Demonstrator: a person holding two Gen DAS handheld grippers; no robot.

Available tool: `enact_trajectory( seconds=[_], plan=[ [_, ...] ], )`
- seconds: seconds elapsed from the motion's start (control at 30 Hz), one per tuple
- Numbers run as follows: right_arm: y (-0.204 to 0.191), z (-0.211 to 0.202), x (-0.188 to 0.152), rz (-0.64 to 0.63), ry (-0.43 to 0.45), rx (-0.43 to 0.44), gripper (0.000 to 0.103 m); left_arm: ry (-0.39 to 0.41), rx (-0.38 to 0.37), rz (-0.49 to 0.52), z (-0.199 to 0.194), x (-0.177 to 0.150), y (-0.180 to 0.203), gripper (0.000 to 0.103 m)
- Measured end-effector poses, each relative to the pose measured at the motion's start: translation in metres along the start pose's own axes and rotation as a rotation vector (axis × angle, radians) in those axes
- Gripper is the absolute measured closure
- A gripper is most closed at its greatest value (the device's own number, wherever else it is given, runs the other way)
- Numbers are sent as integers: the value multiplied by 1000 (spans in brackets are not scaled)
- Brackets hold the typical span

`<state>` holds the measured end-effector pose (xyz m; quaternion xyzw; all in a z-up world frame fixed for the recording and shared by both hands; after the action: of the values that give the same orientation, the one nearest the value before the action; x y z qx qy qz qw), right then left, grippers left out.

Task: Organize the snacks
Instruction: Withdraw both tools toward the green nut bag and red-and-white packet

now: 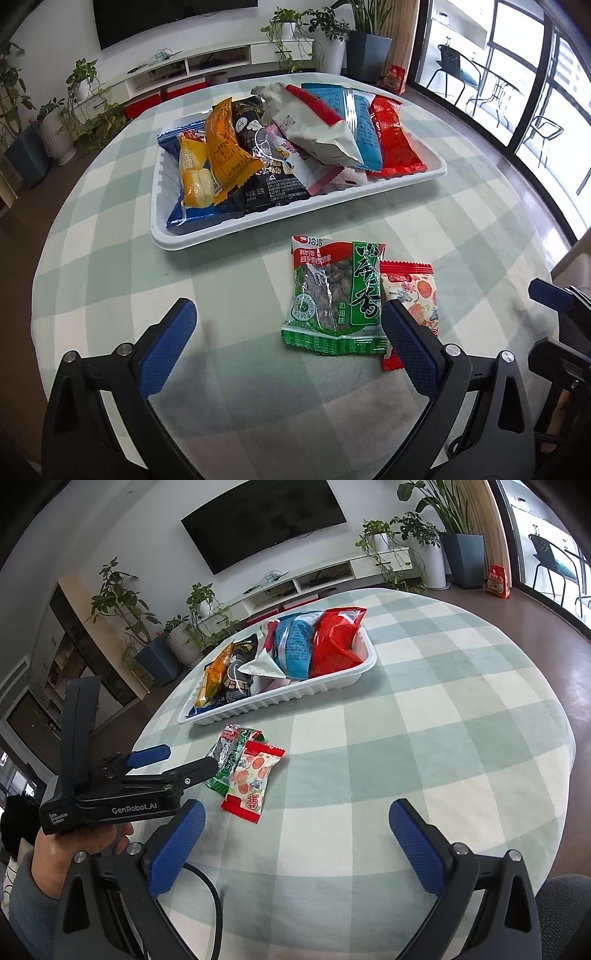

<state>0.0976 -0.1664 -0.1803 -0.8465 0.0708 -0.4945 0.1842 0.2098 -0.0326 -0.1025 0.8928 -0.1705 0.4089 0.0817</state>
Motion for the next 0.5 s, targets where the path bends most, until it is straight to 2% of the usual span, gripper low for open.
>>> enact_trajectory(
  seconds=[0.07, 0.17, 0.33, 0.5],
  plan=[
    [0, 0, -1, -6, 1, -3, 1, -12, -5, 3, 6, 2, 0, 21],
    [0, 0, -2, -16, 10, -4, 1, -26, -17, 12, 16, 7, 0, 25],
    [1, 1, -4, -10, 6, -1, 1, -60, -48, 44, 29, 15, 7, 27],
    [1, 1, -4, -15, 9, -1, 1, -81, -88, 30, 39, 19, 9, 28]
  ],
)
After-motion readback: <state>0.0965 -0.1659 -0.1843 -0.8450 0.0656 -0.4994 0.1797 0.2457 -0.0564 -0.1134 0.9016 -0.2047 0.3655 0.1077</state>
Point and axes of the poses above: each gripper's, at about its wrist camera, not at the fingertips, and z roughly the way its jaws point, y to its right, x to its top, the point moved 4 cm from there along z, roughly the way its jaws point, and after that the axes turned 15 degrees about y, right-handed, at the moved point
